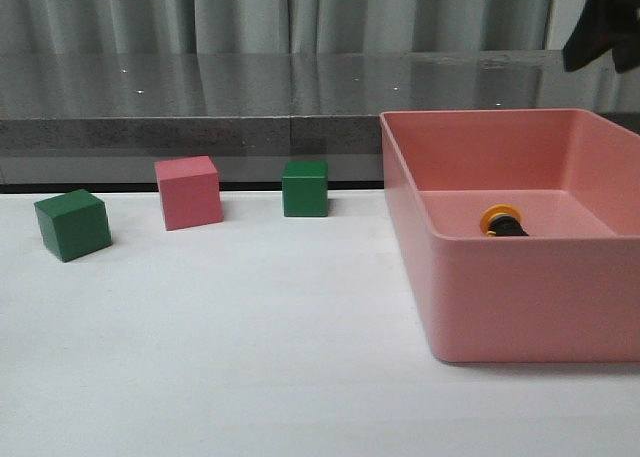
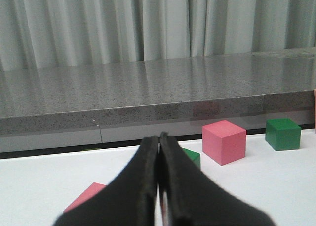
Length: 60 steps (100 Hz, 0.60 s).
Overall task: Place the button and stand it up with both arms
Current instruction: 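Lower the right gripper into the pink bin onto the yellow button switch, then grasp the button switch with the right gripper and lift it out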
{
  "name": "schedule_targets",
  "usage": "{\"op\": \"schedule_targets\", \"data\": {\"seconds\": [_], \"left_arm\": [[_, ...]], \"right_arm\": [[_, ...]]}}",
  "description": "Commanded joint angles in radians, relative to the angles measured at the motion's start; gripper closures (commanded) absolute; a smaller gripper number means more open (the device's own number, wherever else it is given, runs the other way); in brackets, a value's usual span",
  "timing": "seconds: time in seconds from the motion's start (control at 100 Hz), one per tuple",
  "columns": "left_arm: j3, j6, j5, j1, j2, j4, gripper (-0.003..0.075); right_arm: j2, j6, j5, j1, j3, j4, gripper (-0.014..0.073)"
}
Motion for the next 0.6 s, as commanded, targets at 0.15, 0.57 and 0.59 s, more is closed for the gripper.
{"op": "schedule_targets", "data": {"seconds": [0.15, 0.57, 0.59], "left_arm": [[0.046, -0.009, -0.08, 0.001, -0.032, -0.006, 0.074], [0.046, -0.009, -0.08, 0.001, -0.032, -0.006, 0.074], [0.046, -0.009, -0.08, 0.001, -0.032, -0.006, 0.0739]], "right_arm": [[0.095, -0.005, -0.094, 0.055, -0.039, 0.001, 0.0026], [0.304, -0.005, -0.107, 0.065, -0.039, -0.001, 0.0049], [0.31, -0.005, -0.106, 0.065, -0.039, -0.001, 0.0049]]}}
